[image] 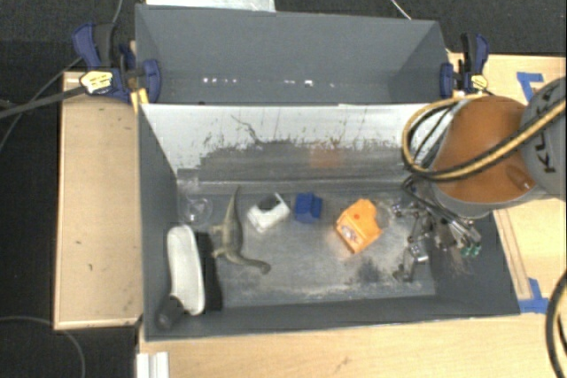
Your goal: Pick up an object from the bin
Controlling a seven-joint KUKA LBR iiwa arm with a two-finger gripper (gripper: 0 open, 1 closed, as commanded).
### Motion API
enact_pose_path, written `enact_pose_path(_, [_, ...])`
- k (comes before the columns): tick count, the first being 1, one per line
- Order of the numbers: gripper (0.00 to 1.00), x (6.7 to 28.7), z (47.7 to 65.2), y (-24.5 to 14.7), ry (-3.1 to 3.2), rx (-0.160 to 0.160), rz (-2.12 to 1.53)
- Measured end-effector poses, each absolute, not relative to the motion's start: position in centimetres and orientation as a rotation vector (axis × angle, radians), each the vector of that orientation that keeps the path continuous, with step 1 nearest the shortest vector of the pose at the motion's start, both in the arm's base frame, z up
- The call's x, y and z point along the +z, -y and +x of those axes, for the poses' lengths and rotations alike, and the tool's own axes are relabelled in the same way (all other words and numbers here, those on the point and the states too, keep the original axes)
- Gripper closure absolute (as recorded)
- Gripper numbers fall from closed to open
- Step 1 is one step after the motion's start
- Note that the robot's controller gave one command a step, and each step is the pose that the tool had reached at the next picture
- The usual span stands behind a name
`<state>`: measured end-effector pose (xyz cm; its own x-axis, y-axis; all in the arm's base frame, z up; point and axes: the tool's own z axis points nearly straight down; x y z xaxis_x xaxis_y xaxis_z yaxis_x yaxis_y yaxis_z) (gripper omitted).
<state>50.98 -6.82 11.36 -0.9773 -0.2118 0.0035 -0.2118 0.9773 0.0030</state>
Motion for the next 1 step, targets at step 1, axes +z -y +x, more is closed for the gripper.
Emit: enact_pose_path(1, [0.0, 8.64, 51.81, 6.17, 3.151, 0.0, 0.289])
